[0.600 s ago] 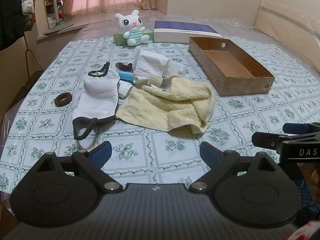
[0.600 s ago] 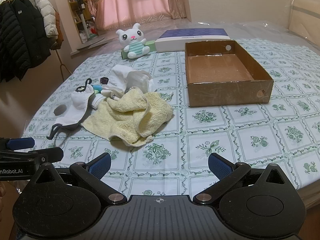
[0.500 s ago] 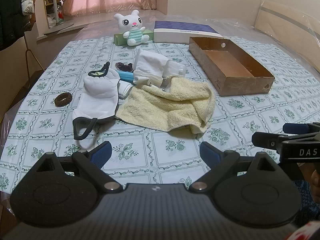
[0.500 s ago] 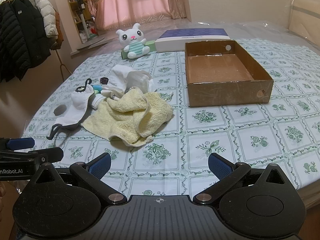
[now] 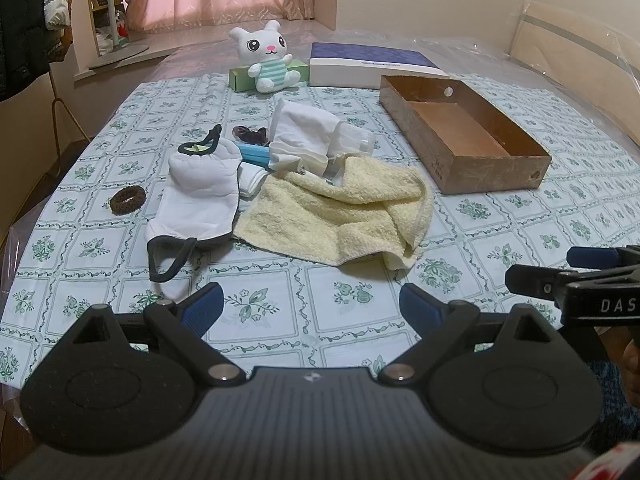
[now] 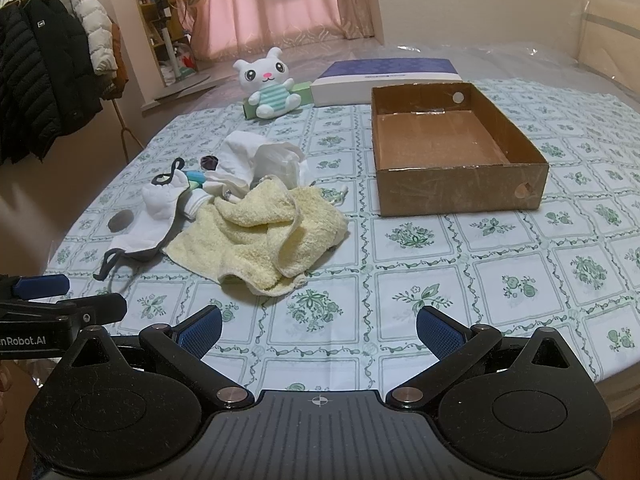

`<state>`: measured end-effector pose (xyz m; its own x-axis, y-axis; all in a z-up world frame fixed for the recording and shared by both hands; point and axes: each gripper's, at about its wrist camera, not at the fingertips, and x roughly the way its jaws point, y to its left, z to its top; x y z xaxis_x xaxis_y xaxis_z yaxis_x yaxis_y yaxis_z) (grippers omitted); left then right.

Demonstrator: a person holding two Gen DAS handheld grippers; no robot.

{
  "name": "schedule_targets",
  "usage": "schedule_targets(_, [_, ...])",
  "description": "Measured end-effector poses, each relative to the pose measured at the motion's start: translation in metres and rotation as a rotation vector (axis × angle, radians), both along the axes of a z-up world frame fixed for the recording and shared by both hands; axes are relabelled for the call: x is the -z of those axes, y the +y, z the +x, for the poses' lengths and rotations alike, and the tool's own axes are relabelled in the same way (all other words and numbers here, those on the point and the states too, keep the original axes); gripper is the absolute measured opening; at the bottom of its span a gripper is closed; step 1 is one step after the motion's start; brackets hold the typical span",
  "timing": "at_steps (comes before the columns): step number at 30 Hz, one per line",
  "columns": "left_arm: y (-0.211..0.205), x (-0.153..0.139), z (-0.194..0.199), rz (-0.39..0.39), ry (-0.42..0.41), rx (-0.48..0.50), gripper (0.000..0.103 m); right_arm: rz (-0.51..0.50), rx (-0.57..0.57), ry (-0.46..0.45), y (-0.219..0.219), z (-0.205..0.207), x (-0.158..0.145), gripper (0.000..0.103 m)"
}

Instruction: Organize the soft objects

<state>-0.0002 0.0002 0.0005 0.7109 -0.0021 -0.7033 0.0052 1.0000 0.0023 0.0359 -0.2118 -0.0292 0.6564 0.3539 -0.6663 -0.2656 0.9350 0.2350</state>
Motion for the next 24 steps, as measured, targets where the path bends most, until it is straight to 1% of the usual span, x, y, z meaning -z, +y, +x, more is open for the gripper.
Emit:
schedule_targets(3, [0.0055, 0.0070, -0.0008, 0.000, 0.000, 0.000, 0.094, 0.000, -0.001, 0.001, -0.0004, 0.0024, 0.0006, 0.103])
schedule_targets(24, [0.0094, 0.0083, 0.0036, -0.002, 0.002, 0.000, 0.094, -0.001, -0.005, 0.001, 0.0015, 0.0047, -0.0004, 0.103])
